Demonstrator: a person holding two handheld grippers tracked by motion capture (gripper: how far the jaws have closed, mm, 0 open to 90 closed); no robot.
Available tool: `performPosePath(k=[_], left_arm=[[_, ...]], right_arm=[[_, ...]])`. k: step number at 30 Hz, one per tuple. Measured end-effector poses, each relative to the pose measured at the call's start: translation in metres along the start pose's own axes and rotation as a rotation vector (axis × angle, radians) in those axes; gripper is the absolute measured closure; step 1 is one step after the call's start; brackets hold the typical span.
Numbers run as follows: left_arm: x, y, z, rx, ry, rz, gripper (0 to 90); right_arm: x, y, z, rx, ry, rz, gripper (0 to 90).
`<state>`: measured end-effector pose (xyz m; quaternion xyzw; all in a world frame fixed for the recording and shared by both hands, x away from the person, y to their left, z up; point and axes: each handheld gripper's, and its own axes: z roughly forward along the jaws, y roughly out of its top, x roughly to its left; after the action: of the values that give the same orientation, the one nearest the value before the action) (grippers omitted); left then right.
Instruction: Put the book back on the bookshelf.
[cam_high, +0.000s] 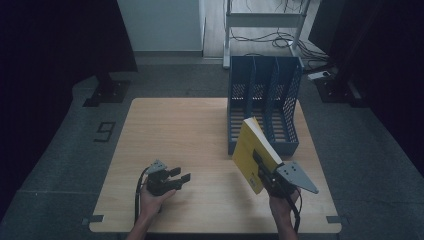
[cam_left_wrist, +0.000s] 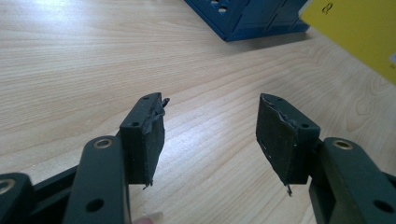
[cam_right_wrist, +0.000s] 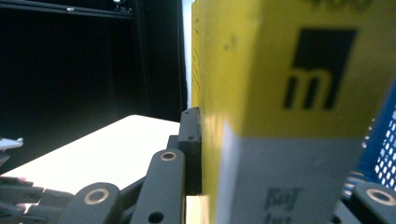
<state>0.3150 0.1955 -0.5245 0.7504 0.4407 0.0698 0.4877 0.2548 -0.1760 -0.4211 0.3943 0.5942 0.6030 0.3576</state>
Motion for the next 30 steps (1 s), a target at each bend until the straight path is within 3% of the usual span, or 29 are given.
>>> performPosePath(k=[17,30], left_arm=[[0.002,0.002,-0.005,-0.011,-0.007,-0.003,41.8],[0.004,0.003,-0.009,-0.022,-0.011,-0.014,42.3]], right_arm=[[-0.004,0.032,0.015,-0.032,-0.031,-0.019,74.6],[-0.006,0.044,0.029,-0.035,-0.049,-0.017,74.6]])
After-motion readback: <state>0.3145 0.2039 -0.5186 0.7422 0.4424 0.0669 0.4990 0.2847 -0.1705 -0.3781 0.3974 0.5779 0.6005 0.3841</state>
